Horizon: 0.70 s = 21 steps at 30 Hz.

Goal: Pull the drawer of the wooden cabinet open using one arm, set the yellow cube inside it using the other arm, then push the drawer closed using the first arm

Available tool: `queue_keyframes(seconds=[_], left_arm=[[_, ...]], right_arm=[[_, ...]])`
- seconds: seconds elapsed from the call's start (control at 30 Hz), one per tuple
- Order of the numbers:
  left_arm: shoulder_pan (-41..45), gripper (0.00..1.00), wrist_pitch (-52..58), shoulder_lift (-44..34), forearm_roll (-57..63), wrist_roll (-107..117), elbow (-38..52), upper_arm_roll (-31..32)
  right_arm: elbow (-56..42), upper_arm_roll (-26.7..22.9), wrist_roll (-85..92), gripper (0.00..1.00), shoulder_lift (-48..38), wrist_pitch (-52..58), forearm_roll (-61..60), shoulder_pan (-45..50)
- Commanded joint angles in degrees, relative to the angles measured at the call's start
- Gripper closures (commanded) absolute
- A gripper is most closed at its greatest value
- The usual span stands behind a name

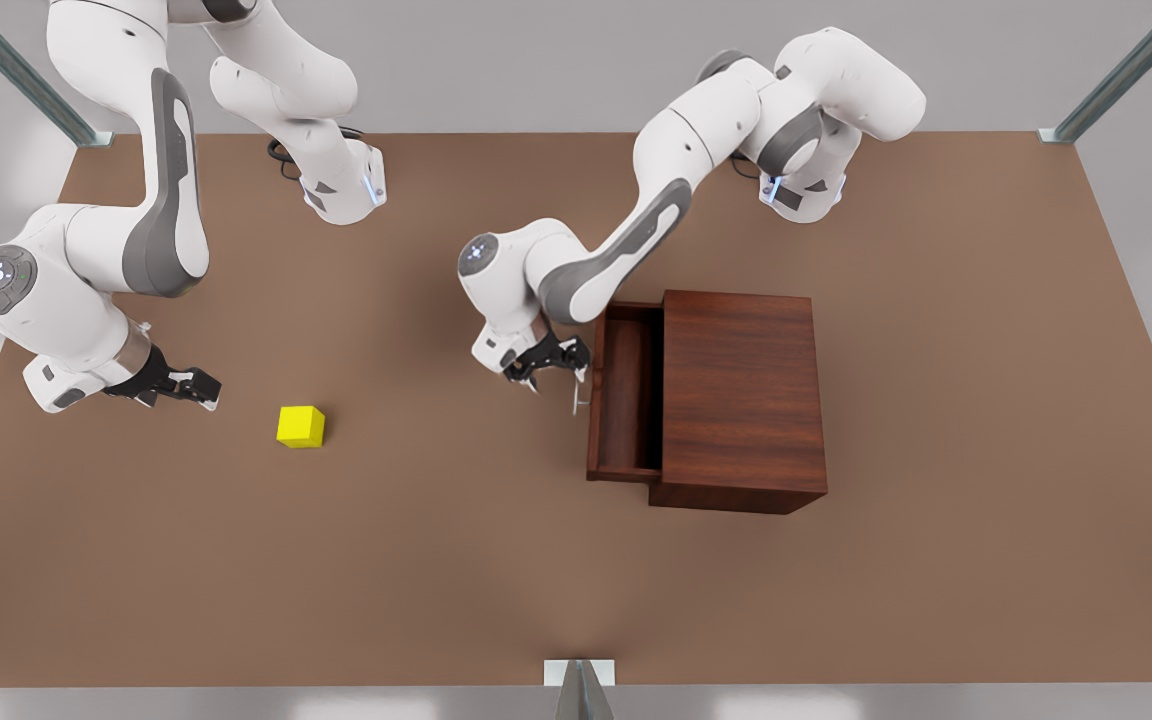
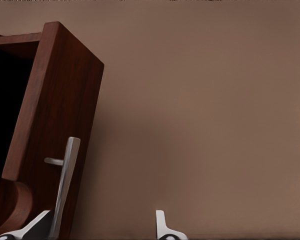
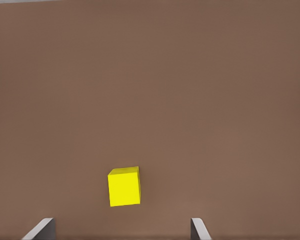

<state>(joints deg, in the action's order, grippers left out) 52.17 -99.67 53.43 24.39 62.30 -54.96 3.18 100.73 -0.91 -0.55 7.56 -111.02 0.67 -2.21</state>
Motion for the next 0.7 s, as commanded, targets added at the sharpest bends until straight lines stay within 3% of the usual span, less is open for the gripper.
queue_keyframes(seconds=[0.0,0.2,0.27,0.33,0.37,0.4,0.43,0.67], left_arm=[[0.1,0.0,3.3,-0.5,-0.1,-2.4,1.1,0.4],[-1.9,0.0,26.7,-13.0,-5.6,-8.4,6.2,6.2],[-16.0,0.0,34.6,-23.1,-16.9,-20.0,4.5,6.4],[-38.2,0.0,38.1,-27.4,-24.4,-49.2,-0.2,6.4],[-46.4,0.0,30.0,-32.3,-27.4,-57.5,-11.5,6.3],[-49.5,0.0,9.0,-45.6,-28.5,-62.1,-36.0,5.6],[-49.4,0.0,3.0,-49.4,-27.8,-63.6,-40.9,4.6],[-49.7,0.0,3.0,-49.2,-27.9,-63.9,-39.2,2.2]], right_arm=[[0.0,-0.1,0.1,0.0,0.0,0.0,-0.1,0.0],[-0.3,-0.1,-0.1,0.0,1.7,-0.2,-0.1,3.0],[-2.3,0.0,-4.6,0.0,4.7,-0.2,-0.1,8.4],[-2.4,0.0,-5.8,0.0,5.6,0.0,-0.2,11.1],[-2.3,0.0,-10.6,0.0,6.6,0.0,-0.2,11.4],[-2.3,-0.1,-10.9,0.0,7.7,0.0,-0.2,12.1],[-2.3,-0.1,-11.0,0.0,8.9,0.0,-0.6,12.1],[2.0,-0.4,-12.3,0.0,13.7,-4.5,-5.2,6.5]])
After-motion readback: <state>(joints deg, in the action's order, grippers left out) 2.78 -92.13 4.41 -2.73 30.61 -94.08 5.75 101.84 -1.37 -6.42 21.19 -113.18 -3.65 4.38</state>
